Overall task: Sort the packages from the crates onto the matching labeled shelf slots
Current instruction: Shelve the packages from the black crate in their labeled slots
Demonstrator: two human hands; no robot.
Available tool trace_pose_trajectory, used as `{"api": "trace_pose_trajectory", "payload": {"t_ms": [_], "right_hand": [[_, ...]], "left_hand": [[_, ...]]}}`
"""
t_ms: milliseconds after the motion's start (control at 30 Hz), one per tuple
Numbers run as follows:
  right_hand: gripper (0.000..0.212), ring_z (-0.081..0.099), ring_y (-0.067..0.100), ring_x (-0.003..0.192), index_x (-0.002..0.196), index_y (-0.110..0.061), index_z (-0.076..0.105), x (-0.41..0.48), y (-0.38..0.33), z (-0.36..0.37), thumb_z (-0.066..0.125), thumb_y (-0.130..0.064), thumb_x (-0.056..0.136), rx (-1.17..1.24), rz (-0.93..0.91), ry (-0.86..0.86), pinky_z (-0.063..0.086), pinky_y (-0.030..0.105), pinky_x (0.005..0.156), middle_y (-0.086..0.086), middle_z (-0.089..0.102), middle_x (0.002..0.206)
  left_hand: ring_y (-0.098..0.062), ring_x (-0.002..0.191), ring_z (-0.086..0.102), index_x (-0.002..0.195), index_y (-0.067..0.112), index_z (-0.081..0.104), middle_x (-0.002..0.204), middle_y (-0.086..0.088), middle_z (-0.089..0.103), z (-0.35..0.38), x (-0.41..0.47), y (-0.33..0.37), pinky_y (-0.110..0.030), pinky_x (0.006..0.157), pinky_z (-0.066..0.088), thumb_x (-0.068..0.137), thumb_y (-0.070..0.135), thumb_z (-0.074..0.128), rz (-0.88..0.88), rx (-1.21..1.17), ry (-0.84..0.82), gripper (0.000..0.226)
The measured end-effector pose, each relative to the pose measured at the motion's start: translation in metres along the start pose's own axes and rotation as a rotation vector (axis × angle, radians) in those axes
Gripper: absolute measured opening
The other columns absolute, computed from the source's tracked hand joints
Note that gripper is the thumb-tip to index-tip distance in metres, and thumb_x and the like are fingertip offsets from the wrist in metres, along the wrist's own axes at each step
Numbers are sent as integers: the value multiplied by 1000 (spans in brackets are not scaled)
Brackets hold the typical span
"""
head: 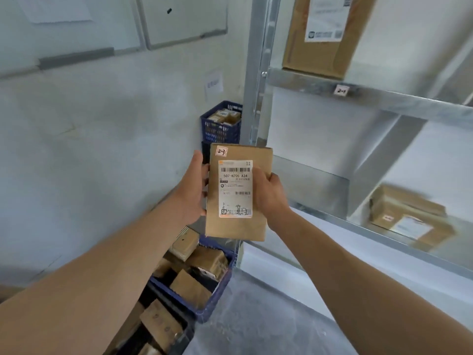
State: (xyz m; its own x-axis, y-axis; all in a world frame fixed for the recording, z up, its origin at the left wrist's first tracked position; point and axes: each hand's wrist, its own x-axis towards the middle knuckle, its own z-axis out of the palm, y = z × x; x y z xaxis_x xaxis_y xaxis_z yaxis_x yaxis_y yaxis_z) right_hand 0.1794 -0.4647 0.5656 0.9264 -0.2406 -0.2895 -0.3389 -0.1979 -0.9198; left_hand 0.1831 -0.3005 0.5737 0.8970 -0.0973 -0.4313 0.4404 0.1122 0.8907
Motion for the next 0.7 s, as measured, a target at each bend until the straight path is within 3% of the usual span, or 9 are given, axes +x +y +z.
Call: {"api": "trace_pose_trajectory", "payload": {"t_ms": [67,133,233,433,533,700], "right_hand": [[41,61,22,95,127,-21,48,-8,6,-24,44,-54,102,18,9,60,46,36,74,0,65,111],[40,59,19,90,125,-20,49,-16,11,-50,44,-53,103,31,6,116,44,34,68,-1,63,106],[39,58,14,85,125,-18,50,-25,24,-92,44,-51,104,45,15,204,42,31,61,-2,64,103],[41,62,15,90,122,-20,52,-39,43,-174,49,-54,99,155,59,351,45,35,72,-2,66,104],[40,63,14,88,123,-23,53,-43,57,-218,51,-55,99,192,72,410,45,32,66,-4,67,102],[35,62,13,86,118,-24,51,-55,83,-297,51,-53,99,215,96,496,47,33,69,-6,64,99]], "left_hand": [[-32,135,46,140,41,55,146,0,54,21,0,-3,-67,107,31,86,87,14,-11,33,-68,82],[-28,123,55,130,42,63,133,1,63,45,2,-6,-57,94,45,86,87,14,-4,55,-143,80],[-26,110,63,123,39,69,117,0,71,88,2,-9,-46,79,51,89,85,12,-7,91,-231,80],[-31,125,54,126,47,64,137,2,61,174,0,-16,-69,105,36,81,92,13,-14,184,-341,81],[-31,123,55,126,46,64,135,4,62,223,-4,-21,-69,106,35,82,91,13,-26,216,-396,81],[-28,124,55,124,46,66,136,4,62,308,-12,-37,-66,107,36,83,90,13,-43,246,-475,81]]}}
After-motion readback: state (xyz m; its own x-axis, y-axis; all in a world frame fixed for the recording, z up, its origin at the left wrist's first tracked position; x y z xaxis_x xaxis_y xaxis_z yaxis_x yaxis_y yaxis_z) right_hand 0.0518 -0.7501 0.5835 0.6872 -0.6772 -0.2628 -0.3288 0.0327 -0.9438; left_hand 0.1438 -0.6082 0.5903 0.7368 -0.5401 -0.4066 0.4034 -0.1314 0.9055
